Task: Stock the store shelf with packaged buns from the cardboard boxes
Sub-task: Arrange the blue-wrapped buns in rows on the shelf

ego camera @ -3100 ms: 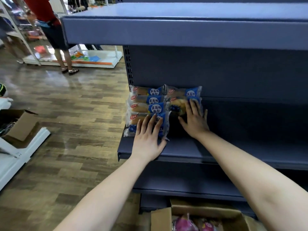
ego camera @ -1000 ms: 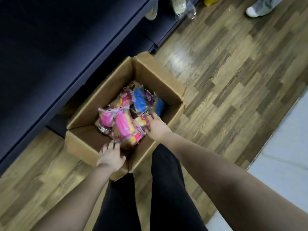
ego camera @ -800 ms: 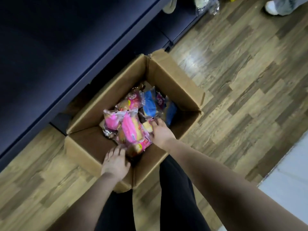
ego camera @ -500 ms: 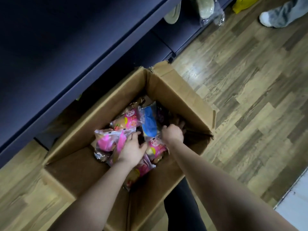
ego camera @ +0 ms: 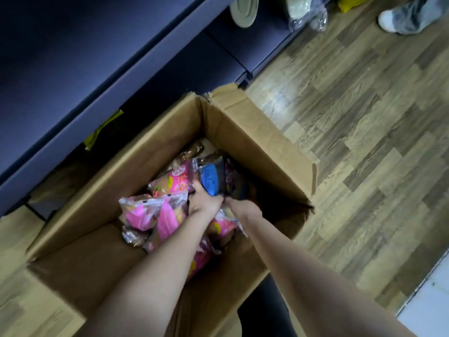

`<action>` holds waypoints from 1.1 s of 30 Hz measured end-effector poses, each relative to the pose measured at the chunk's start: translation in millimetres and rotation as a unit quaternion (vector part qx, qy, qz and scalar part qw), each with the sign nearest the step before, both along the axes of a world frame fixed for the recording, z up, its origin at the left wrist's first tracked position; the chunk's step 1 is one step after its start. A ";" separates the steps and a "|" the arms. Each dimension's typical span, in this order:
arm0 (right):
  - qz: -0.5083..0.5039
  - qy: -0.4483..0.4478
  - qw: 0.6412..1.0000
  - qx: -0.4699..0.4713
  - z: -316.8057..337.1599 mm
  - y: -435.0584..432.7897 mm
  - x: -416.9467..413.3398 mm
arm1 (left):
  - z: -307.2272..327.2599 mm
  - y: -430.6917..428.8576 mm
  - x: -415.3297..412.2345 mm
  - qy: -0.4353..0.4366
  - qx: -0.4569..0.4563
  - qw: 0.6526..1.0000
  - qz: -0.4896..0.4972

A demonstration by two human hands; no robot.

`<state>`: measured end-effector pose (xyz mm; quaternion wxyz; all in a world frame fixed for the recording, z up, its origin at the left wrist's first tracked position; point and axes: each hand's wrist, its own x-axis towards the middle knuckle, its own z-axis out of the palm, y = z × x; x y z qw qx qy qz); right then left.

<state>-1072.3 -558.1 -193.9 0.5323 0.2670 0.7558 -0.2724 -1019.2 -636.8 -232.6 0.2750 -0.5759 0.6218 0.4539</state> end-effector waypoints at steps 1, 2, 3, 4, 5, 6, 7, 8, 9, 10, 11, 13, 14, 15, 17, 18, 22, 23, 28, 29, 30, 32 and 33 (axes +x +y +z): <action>0.060 0.008 0.997 0.048 12.5 -0.1 5.5 | 10.1 -0.2 8.4 -0.001 -0.004 1.000 -0.020; 0.122 0.055 0.988 0.081 17.9 2.4 11.3 | 22.4 -0.3 17.4 0.005 -0.008 0.999 -0.035; 0.129 0.067 0.987 0.069 29.6 1.5 17.4 | 35.1 -1.4 26.2 0.011 -0.011 0.999 -0.048; 0.126 0.067 0.989 0.045 45.8 1.3 25.2 | 48.8 -3.1 35.1 0.019 -0.008 0.998 -0.053; 0.129 0.075 0.988 0.034 56.3 1.1 31.0 | 62.1 -5.5 44.0 0.026 -0.002 0.998 -0.050; 0.129 0.077 0.988 0.027 67.6 0.8 35.5 | 74.7 -8.0 51.6 0.035 0.004 0.998 -0.043; 0.127 0.088 0.988 0.018 79.4 -0.9 38.5 | 88.0 -10.8 57.9 0.041 0.008 0.998 -0.036; 0.126 0.103 0.987 0.007 91.6 -4.0 39.9 | 100.6 -14.1 62.9 0.045 0.009 0.999 -0.027; 0.127 0.111 0.986 -0.003 103.5 -6.9 40.4 | 113.6 -17.2 66.3 0.045 0.005 0.999 -0.018; 0.129 0.125 0.984 -0.010 114.6 -8.9 41.2 | 125.6 -19.8 69.1 0.042 -0.002 0.999 -0.011; 0.131 0.133 0.982 -0.026 128.8 -11.4 40.8 | 137.1 -22.0 71.5 0.042 -0.009 0.999 -0.003; 0.144 0.151 0.977 -0.047 153.7 -14.0 38.5 | 159.3 -25.0 75.8 0.051 -0.024 0.998 0.014; 0.150 0.162 0.974 -0.056 164.3 -14.5 37.2 | 169.9 -25.9 79.2 0.057 -0.033 0.998 0.021; 0.151 0.174 0.971 -0.067 175.1 -14.2 36.5 | 181.0 -25.9 83.0 0.065 -0.042 0.997 0.024; 0.139 0.184 0.970 -0.078 193.4 -11.5 37.1 | 199.6 -23.0 94.2 0.068 -0.050 0.996 0.025; 0.131 0.186 0.971 -0.078 202.1 -9.2 39.2 | 207.5 -19.7 101.5 0.064 -0.049 0.996 0.023; 0.128 0.192 0.971 -0.068 238.5 4.6 48.4 | 242.2 -5.0 129.2 0.062 -0.051 0.997 -0.009; 0.133 0.197 0.969 -0.067 248.3 6.6 47.6 | 252.2 -4.1 132.6 0.069 -0.059 0.995 -0.029; 0.161 0.251 0.951 -0.083 303.4 0.2 25.1 | 309.4 -24.1 121.7 0.111 -0.113 0.982 -0.101; 0.160 0.265 0.947 -0.089 315.9 -4.2 17.8 | 321.6 -31.2 114.8 0.120 -0.126 0.980 -0.098; 0.159 0.281 0.941 -0.096 329.1 -9.2 10.1 | 335.0 -38.0 106.9 0.131 -0.137 0.977 -0.092; 0.157 0.319 0.927 -0.117 355.1 -21.8 -7.1 | 360.9 -51.4 89.6 0.162 -0.164 0.970 -0.084; 0.157 0.337 0.920 -0.128 367.8 -27.9 -15.8 | 373.2 -57.4 81.4 0.176 -0.180 0.964 -0.080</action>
